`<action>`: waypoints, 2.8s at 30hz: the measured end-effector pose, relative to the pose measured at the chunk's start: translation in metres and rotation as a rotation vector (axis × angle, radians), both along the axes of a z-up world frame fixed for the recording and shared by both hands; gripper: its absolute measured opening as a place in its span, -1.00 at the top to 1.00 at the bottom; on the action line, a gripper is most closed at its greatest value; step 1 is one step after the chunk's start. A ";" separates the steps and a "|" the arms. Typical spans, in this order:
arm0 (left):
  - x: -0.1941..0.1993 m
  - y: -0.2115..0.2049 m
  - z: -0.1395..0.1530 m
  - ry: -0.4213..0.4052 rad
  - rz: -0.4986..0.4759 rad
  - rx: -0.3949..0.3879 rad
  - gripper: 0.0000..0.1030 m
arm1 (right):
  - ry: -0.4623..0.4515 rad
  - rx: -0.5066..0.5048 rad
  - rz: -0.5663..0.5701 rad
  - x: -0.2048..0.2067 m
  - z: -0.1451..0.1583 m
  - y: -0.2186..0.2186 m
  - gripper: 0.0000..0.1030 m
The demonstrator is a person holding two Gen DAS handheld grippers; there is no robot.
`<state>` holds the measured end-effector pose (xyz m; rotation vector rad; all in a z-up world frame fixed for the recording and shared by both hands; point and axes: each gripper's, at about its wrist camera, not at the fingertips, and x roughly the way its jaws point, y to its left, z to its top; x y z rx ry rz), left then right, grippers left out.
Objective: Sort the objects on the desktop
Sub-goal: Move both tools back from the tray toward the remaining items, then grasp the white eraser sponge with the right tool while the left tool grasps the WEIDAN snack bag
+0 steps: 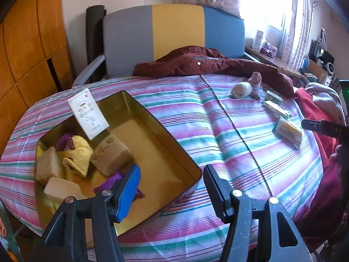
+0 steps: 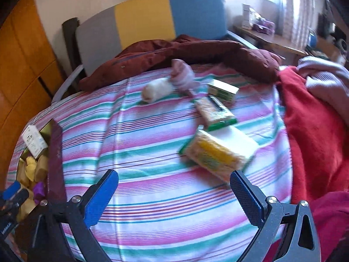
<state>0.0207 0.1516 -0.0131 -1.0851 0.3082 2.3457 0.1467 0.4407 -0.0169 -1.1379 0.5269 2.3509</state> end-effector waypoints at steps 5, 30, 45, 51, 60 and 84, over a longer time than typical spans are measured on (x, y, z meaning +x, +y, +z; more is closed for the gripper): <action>0.004 0.008 -0.001 -0.007 -0.029 0.005 -0.18 | -0.017 -0.027 -0.064 0.018 0.001 0.037 -0.99; -0.002 0.040 -0.021 -0.062 -0.072 -0.059 -0.19 | -0.067 -0.309 0.092 -0.044 -0.061 0.084 -0.99; 0.001 0.129 -0.022 -0.139 -0.238 -0.021 -0.18 | 0.008 -0.232 -0.116 -0.021 -0.051 0.123 -0.99; -0.002 0.196 -0.035 -0.280 -0.315 0.024 -0.18 | -0.040 -0.178 -0.211 -0.012 -0.054 0.140 -0.99; 0.008 0.274 -0.052 -0.340 -0.351 0.016 -0.49 | 0.023 -0.248 -0.282 0.002 -0.053 0.155 -0.99; -0.008 0.251 -0.083 -0.303 -0.438 -0.073 0.01 | -0.060 -0.226 -0.233 -0.016 -0.067 0.147 -0.99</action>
